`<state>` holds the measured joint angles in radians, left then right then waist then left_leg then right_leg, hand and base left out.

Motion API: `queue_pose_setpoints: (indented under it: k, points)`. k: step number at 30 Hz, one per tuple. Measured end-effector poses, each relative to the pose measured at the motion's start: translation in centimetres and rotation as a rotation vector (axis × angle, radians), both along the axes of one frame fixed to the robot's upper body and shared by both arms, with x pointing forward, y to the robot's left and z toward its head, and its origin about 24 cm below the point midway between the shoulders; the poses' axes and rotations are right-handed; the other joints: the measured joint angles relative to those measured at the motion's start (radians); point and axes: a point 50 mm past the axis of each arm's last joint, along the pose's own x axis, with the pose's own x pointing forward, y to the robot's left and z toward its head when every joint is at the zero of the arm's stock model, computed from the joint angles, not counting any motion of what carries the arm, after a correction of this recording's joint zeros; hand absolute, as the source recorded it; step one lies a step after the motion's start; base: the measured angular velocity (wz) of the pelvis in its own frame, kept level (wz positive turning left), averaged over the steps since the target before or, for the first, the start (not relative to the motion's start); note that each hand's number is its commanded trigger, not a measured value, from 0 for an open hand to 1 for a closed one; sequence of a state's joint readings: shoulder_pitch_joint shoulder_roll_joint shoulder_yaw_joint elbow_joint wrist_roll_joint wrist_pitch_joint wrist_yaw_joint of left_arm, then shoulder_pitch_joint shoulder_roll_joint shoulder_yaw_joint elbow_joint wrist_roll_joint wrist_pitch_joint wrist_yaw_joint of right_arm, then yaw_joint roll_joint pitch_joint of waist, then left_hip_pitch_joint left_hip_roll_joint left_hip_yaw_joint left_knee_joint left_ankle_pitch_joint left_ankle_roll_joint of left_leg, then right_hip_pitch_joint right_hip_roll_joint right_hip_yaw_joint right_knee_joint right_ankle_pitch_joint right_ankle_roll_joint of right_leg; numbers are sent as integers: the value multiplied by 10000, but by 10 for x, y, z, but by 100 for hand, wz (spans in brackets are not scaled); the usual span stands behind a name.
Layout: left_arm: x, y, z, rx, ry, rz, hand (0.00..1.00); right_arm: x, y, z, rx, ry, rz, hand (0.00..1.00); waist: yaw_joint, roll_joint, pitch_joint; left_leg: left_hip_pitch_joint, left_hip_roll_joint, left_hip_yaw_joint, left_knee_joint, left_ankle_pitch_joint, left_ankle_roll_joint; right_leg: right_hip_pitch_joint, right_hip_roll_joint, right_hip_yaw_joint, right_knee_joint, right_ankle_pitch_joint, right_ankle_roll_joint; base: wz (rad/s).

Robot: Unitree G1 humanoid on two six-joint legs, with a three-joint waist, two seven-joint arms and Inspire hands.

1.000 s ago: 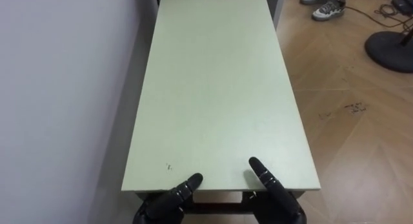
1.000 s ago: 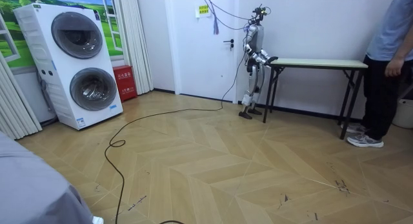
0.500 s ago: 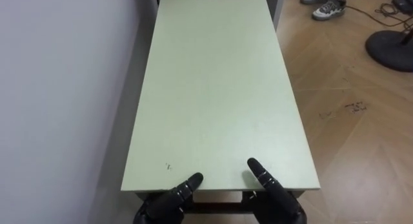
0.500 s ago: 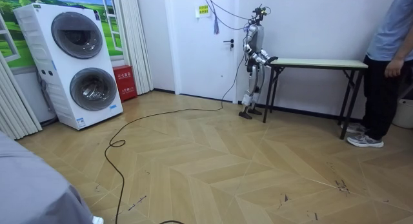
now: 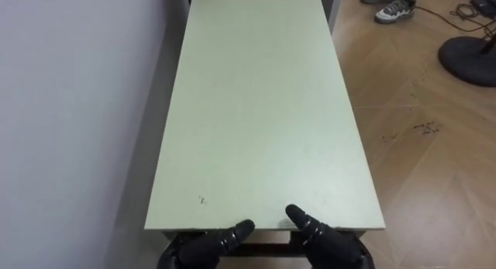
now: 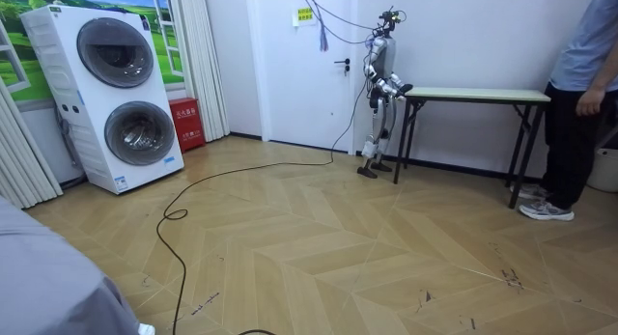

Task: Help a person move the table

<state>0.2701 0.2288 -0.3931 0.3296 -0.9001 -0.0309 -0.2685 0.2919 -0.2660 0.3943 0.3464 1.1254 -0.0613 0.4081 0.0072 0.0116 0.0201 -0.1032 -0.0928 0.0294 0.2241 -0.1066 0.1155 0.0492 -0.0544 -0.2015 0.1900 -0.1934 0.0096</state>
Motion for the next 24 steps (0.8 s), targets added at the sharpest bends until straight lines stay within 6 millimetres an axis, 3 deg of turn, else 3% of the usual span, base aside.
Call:
queue_pose_setpoints:
  k: [10, 14, 19, 24]
  points:
    - [-2, 7, 2, 818, -359, -1053, 0, -1, 13, 1, -1207, -654, 2989, 0, -1, 0, -1, -96, 29, -78, 176, -187, -56, -9, 48, 39, 48, 13, -21, 0]
    - [-2, 0, 5, 1002, -810, -2693, 0, 3, 15, 3, -1952, -1108, 4452, 0, -10, -57, -15, -98, 33, -70, 174, -187, -8, -147, 39, 85, 159, 13, -21, -1]
    - [-6, -3, 2, 1483, -712, -3862, 0, 3, 9, 3, -2763, -1297, 5661, 0, -150, -188, -116, -94, 36, -59, 182, -187, -4, -98, 39, 77, 158, 22, -35, 0]
    - [-19, 3, -10, 2084, 206, -4414, 0, 0, 6, -6, -3905, -867, 6487, 0, -287, -231, -78, 54, 30, -74, 115, -207, -29, 34, 38, 63, 133, 21, -34, 0]
